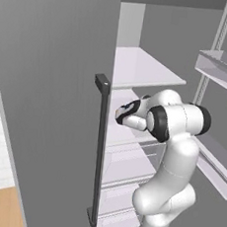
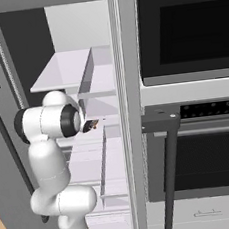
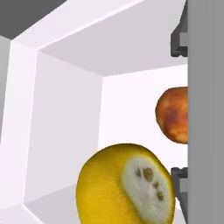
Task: Place one lemon and one chicken drumstick in each tupperware on the nearby counter, to pack two identical lunches.
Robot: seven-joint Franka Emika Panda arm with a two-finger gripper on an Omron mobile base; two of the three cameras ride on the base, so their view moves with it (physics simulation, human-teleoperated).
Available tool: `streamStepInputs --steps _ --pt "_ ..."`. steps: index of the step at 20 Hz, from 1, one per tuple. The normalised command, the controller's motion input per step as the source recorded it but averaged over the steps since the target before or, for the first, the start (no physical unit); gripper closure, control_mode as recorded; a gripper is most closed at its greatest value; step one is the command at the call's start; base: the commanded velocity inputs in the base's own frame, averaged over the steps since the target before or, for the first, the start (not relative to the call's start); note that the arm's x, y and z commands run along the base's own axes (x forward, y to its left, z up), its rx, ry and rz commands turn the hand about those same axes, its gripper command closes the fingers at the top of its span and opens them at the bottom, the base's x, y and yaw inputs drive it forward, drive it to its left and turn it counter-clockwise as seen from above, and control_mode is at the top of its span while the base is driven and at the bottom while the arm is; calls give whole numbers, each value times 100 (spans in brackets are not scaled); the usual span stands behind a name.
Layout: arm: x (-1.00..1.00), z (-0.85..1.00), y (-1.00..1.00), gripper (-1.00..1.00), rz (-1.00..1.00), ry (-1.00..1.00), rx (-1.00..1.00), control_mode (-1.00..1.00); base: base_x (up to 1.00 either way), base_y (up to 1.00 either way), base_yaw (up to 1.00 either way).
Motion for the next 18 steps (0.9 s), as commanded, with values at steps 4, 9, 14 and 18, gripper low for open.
streamStepInputs --steps 4,9,14,18 --pt "14 -52 -3 100 0 9 0 -100 0 0 0" --pt "-25 -76 0 100 0 6 0 -100 0 0 0" --pt "-66 -30 0 100 -4 0 0 -100 0 0 0" --pt "-59 -1 0 100 -6 0 0 -100 0 0 0"
